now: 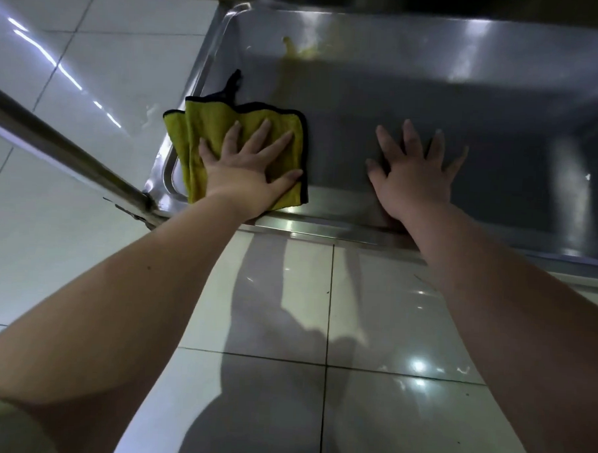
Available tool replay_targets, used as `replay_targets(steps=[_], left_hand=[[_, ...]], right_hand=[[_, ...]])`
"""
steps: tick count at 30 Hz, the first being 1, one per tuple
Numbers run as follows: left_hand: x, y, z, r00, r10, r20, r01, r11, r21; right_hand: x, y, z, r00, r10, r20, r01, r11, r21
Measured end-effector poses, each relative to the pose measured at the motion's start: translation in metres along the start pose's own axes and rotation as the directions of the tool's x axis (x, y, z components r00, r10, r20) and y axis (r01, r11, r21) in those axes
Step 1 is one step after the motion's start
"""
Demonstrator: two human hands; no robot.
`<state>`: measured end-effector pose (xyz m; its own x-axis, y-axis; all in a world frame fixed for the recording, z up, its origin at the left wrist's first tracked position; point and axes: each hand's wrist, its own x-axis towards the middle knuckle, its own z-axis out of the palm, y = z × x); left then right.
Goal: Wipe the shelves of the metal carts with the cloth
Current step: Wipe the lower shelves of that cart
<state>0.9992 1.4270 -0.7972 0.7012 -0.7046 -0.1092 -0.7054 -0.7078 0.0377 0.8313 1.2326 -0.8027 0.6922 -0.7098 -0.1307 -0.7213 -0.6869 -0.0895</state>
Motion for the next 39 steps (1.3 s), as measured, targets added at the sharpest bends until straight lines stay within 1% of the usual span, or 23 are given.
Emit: replay_targets(steps=[2, 7, 8, 10, 12, 13, 14, 15, 17, 18, 20, 23, 25, 26, 28, 30, 31, 33, 36, 38, 39], left_hand=[[0.000, -0.002, 0.002, 1.000, 0.010, -0.009, -0.010, 1.000, 0.002], [0.022, -0.008, -0.004, 0.999, 0.050, 0.020, -0.050, 0.999, 0.000], [0.031, -0.008, -0.007, 0.999, 0.042, 0.019, -0.042, 0.999, 0.002], [0.049, -0.001, -0.010, 1.000, -0.021, 0.005, 0.021, 1.000, 0.002], [0.063, 0.023, -0.010, 0.995, -0.098, -0.010, 0.098, 0.995, -0.004], [0.068, 0.040, -0.011, 0.994, -0.106, -0.009, 0.105, 0.994, -0.011], [0.071, 0.061, -0.012, 0.997, -0.074, -0.006, 0.074, 0.997, -0.016], [0.073, 0.083, -0.011, 1.000, -0.004, -0.013, 0.003, 1.000, -0.008], [0.070, 0.124, -0.007, 0.983, 0.181, -0.010, -0.181, 0.983, 0.025], [0.069, 0.138, -0.006, 0.968, 0.251, 0.013, -0.251, 0.967, 0.034], [0.072, 0.151, -0.003, 0.953, 0.298, 0.047, -0.300, 0.954, 0.027], [0.079, 0.135, -0.003, 0.950, 0.313, 0.013, -0.313, 0.950, -0.013], [0.085, 0.104, -0.006, 0.960, 0.278, -0.030, -0.279, 0.960, -0.028], [0.088, 0.082, -0.008, 0.975, 0.219, -0.048, -0.221, 0.975, -0.037], [0.094, 0.028, -0.013, 0.997, 0.048, -0.056, -0.051, 0.998, -0.049], [0.094, -0.024, -0.015, 0.994, -0.102, -0.035, 0.101, 0.994, -0.031], [0.091, -0.041, -0.015, 0.990, -0.139, -0.027, 0.139, 0.990, -0.011], [0.087, -0.052, -0.012, 0.985, -0.170, -0.030, 0.171, 0.985, 0.014], [0.090, -0.027, -0.012, 0.982, -0.187, -0.030, 0.186, 0.982, -0.027], [0.093, 0.011, -0.011, 0.993, -0.112, -0.044, 0.110, 0.992, -0.059], [0.092, 0.038, -0.009, 0.998, -0.033, -0.052, 0.030, 0.998, -0.063]], right_hand=[[0.006, -0.002, 0.003, 1.000, -0.002, -0.018, 0.002, 1.000, -0.004], [0.004, -0.002, 0.011, 0.999, -0.004, -0.049, 0.003, 1.000, -0.021], [0.005, -0.002, 0.011, 0.999, -0.006, -0.053, 0.005, 1.000, -0.023], [0.005, -0.001, 0.011, 0.999, -0.016, -0.052, 0.015, 1.000, -0.027], [0.004, -0.001, 0.010, 0.999, -0.019, -0.042, 0.018, 1.000, -0.020], [0.003, -0.002, 0.010, 0.999, -0.020, -0.047, 0.020, 1.000, -0.012], [0.003, -0.003, 0.010, 0.998, -0.025, -0.061, 0.025, 1.000, 0.004], [0.003, -0.002, 0.010, 0.996, -0.028, -0.084, 0.031, 0.999, 0.039], [0.002, 0.001, 0.006, 0.991, -0.001, -0.132, 0.022, 0.986, 0.163], [0.000, 0.004, 0.004, 0.988, 0.023, -0.153, 0.011, 0.976, 0.215], [-0.003, 0.007, 0.003, 0.982, 0.032, -0.184, 0.012, 0.972, 0.236], [-0.002, 0.007, 0.004, 0.988, -0.017, -0.156, 0.043, 0.986, 0.164], [-0.002, 0.005, 0.006, 0.990, -0.039, -0.138, 0.054, 0.993, 0.104], [-0.001, 0.005, 0.006, 0.990, -0.038, -0.134, 0.050, 0.995, 0.090], [0.001, 0.004, 0.007, 0.989, -0.019, -0.143, 0.032, 0.995, 0.091], [0.002, 0.004, 0.009, 0.989, -0.016, -0.148, 0.029, 0.996, 0.087], [0.002, 0.003, 0.010, 0.989, -0.016, -0.145, 0.028, 0.996, 0.082], [0.001, 0.002, 0.011, 0.990, -0.010, -0.139, 0.018, 0.998, 0.063], [0.000, 0.000, 0.011, 0.992, -0.001, -0.124, 0.006, 0.999, 0.043], [0.001, -0.001, 0.008, 0.991, 0.004, -0.131, 0.008, 0.995, 0.096], [0.001, -0.001, 0.006, 0.989, 0.011, -0.145, 0.012, 0.988, 0.155]])
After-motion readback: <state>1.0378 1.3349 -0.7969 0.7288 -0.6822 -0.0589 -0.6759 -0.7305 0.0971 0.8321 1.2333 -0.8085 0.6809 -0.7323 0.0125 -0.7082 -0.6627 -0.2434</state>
